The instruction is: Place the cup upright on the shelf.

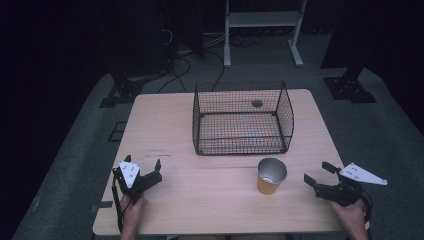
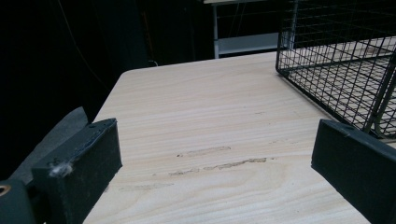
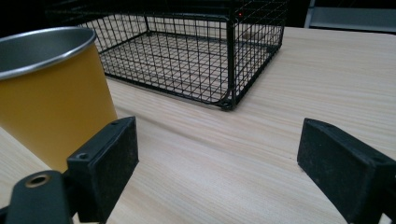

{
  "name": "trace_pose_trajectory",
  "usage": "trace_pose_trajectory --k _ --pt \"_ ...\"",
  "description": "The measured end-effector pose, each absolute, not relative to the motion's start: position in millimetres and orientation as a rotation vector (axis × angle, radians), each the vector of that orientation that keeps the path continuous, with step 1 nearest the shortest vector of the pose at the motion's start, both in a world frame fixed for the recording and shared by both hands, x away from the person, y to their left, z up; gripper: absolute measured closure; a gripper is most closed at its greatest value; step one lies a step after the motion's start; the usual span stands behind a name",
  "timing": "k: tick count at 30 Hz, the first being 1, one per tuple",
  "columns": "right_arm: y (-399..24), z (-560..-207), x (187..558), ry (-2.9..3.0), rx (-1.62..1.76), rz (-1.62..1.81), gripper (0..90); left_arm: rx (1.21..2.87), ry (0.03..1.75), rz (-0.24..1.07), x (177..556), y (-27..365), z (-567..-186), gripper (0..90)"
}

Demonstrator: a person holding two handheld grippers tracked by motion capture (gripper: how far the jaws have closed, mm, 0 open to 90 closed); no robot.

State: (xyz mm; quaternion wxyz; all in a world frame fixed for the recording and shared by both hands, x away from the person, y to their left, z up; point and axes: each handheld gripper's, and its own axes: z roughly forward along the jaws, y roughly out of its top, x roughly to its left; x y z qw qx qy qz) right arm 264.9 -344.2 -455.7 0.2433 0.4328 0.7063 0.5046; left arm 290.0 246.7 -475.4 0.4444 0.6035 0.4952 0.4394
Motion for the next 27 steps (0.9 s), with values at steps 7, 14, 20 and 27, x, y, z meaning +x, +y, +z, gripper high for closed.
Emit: trace_pose_trajectory --k 7,14,20,27 --pt "-343.2 -449.8 262.0 1.962 1.157 1.378 11.9 1.496 1.228 1.09 289.8 246.7 -475.3 0.8" --pt "-337.9 -444.6 254.6 2.005 1.108 1.407 11.8 1.496 1.228 1.09 289.8 246.9 -475.3 0.8" --pt "-327.7 -443.5 248.9 2.045 1.063 1.411 11.8 1.495 1.229 1.089 289.9 247.2 -475.2 0.8" --pt "-313.7 -443.0 243.1 2.088 1.026 1.407 10.4 1.495 1.227 1.089 289.8 247.1 -475.2 0.8"
